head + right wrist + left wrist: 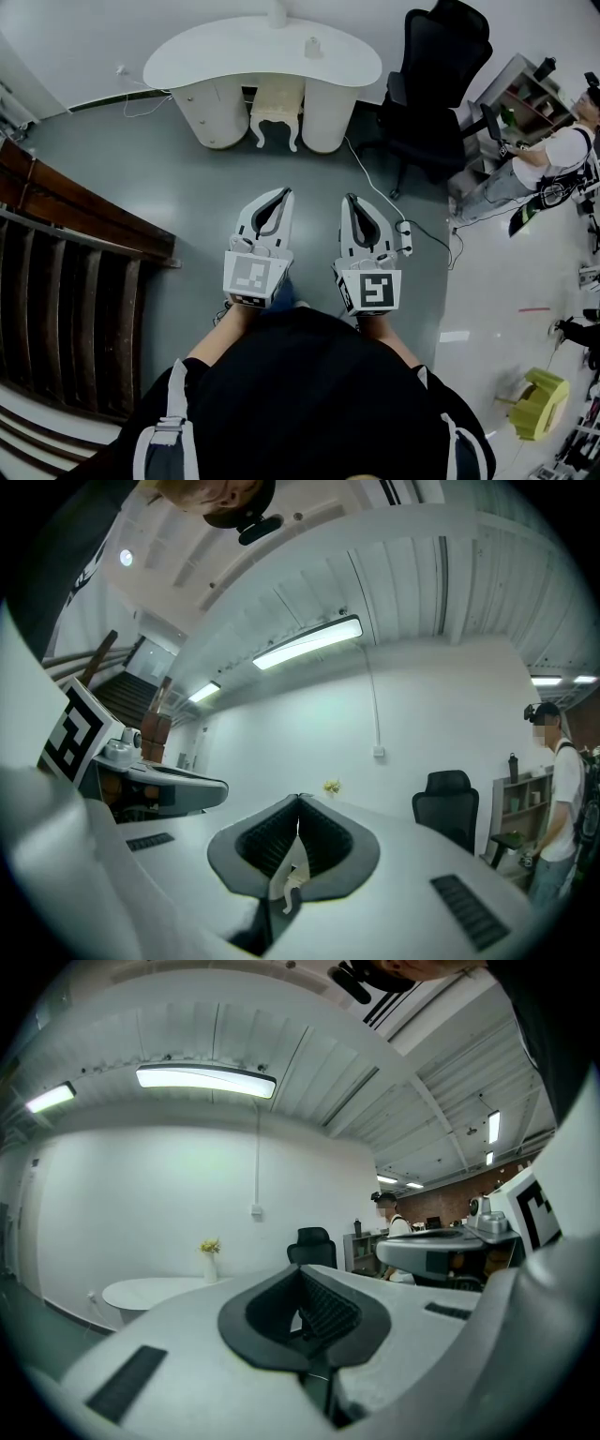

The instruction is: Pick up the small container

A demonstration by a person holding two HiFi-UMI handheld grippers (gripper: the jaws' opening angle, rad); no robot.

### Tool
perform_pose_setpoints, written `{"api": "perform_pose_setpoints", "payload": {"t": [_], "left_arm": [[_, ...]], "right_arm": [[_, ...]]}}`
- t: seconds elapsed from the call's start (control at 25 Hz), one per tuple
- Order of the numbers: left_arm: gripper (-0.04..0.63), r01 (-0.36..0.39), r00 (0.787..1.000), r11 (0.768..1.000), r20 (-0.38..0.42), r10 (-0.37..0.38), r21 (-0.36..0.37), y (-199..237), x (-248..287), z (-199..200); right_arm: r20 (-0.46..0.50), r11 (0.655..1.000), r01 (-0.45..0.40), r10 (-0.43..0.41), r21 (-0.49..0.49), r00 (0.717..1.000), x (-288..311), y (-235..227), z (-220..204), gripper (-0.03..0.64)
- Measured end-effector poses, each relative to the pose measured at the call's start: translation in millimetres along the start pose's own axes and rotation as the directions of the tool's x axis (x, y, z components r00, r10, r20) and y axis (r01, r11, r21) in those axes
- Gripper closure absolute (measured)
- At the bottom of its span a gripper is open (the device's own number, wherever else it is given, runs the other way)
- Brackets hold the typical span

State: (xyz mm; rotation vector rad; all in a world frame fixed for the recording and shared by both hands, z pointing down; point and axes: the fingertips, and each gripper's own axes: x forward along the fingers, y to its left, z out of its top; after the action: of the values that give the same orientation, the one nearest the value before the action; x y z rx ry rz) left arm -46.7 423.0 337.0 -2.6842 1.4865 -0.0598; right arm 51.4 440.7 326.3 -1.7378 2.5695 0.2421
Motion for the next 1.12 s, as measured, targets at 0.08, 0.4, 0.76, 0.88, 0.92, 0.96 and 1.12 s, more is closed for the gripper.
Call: {"api": "perform_pose_setpoints", "payload": {"t": [0.08, 0.4, 0.76, 0.88, 0.92, 0.96, 1.12], "left_arm": [[0.588, 0.001, 1.0, 1.0, -0.002, -0.001, -0.007, 1.9, 7.2, -1.7], [0.586, 0.013, 1.0, 1.0, -0.005, -0.013, -0.01, 29.9, 51.5, -15.1], [0.446, 0.047, 0.997, 0.997, -0.055, -0.05, -0.058, 87.3, 124.1, -24.4], [0.403, 0.063, 0.996, 0.996, -0.061, -0.067, -0.058, 109.6, 149.9, -27.2], [0.396, 0.067, 0.996, 0.996, -0.062, -0.071, -0.06, 117.0, 158.3, -27.9], [0.388, 0.072, 0.995, 0.995, -0.063, -0.076, -0.062, 124.3, 166.7, -28.5], [0.371, 0.088, 0.994, 0.994, -0.066, -0.092, -0.063, 154.4, 197.6, -31.9]], "right_arm": [[0.0, 1.0, 0.0, 0.0, 0.002, 1.0, 5.1, -3.7, -2.3, 0.595], [-0.016, 1.0, 0.01, -0.01, -0.009, 1.0, 47.7, -18.6, -17.4, 0.595], [-0.026, 0.999, 0.049, -0.049, -0.009, 0.998, 133.8, -40.5, -28.4, 0.595], [-0.03, 0.998, 0.063, -0.063, -0.008, 0.998, 165.6, -46.0, -32.0, 0.595], [-0.032, 0.998, 0.067, -0.068, -0.008, 0.997, 176.0, -48.0, -33.3, 0.595], [-0.033, 0.997, 0.072, -0.072, -0.008, 0.997, 186.4, -50.2, -34.6, 0.595], [-0.039, 0.995, 0.097, -0.097, -0.011, 0.994, 225.4, -57.5, -39.8, 0.595]]}}
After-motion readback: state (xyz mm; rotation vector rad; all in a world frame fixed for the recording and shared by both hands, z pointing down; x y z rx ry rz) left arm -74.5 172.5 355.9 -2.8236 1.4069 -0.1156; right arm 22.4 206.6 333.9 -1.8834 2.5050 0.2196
